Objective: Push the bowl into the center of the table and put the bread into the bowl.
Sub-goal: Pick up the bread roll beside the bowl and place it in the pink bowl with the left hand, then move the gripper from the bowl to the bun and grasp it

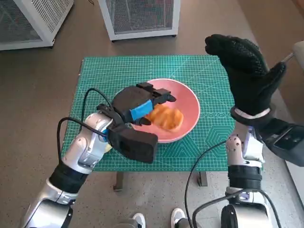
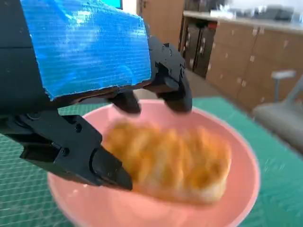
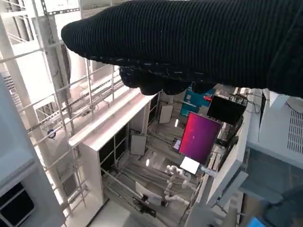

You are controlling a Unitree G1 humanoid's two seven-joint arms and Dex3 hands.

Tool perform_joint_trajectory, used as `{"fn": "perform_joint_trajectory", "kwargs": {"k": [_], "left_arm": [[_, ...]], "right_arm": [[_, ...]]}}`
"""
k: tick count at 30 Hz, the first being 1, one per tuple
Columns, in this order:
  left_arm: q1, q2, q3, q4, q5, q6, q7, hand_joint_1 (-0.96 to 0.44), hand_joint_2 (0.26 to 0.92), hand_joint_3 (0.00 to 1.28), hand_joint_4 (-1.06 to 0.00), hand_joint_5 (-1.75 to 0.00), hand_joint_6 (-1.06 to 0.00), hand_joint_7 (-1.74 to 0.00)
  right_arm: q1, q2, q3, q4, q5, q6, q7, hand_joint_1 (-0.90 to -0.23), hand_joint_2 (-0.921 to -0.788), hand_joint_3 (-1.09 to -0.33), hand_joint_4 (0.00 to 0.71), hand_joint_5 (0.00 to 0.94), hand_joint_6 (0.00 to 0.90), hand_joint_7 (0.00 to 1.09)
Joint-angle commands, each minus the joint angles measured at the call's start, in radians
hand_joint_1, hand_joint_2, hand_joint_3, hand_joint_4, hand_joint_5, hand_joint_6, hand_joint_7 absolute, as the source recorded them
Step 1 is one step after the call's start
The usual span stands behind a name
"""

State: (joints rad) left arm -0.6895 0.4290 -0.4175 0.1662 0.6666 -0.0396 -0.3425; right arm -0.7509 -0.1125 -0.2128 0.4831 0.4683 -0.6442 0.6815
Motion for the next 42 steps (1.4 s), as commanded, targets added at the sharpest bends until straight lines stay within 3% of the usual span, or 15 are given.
{"fn": "perform_joint_trajectory", "kwargs": {"k": [1,12,15,29,35,42], "left_arm": [[0.021,0.012,0.016,-0.046,0.002,0.015,-0.023,-0.39,0.849,0.02,-0.03,0.00,-0.17,-0.06],[0.054,0.025,0.071,-0.124,-0.050,0.042,-0.078,-0.42,0.851,0.01,0.00,0.00,-0.15,-0.04],[0.110,0.083,0.187,-0.294,-0.115,0.092,-0.129,-0.40,0.830,0.01,0.00,0.00,-0.16,-0.04],[0.225,0.219,0.379,-0.662,-0.152,0.325,-0.322,-0.10,0.719,0.00,-0.02,-0.01,-0.18,-0.04],[0.277,0.272,0.420,-0.737,-0.158,0.415,-0.394,0.04,0.702,0.00,-0.04,-0.01,-0.19,-0.04],[0.348,0.304,0.443,-0.792,-0.160,0.473,-0.421,0.10,0.695,0.00,-0.05,-0.01,-0.20,-0.03]], "right_arm": [[0.028,0.002,0.004,-0.005,-0.008,0.014,-0.009,-0.610,-0.921,-0.619,0.253,0.002,0.024,0.61],[0.029,0.003,0.008,-0.007,-0.016,0.011,-0.020,-0.612,-0.921,-0.618,0.254,0.002,0.026,0.61],[0.029,0.007,0.012,-0.013,-0.019,0.010,-0.024,-0.612,-0.921,-0.618,0.254,0.002,0.026,0.61],[0.025,0.001,0.011,0.001,-0.010,0.003,-0.013,-0.608,-0.921,-0.616,0.254,0.001,0.022,0.61],[0.025,0.000,0.009,0.005,-0.005,0.005,-0.009,-0.606,-0.921,-0.615,0.255,0.001,0.024,0.60],[0.022,0.000,0.004,0.015,0.004,0.008,0.001,-0.606,-0.921,-0.613,0.256,0.002,0.027,0.60]]}}
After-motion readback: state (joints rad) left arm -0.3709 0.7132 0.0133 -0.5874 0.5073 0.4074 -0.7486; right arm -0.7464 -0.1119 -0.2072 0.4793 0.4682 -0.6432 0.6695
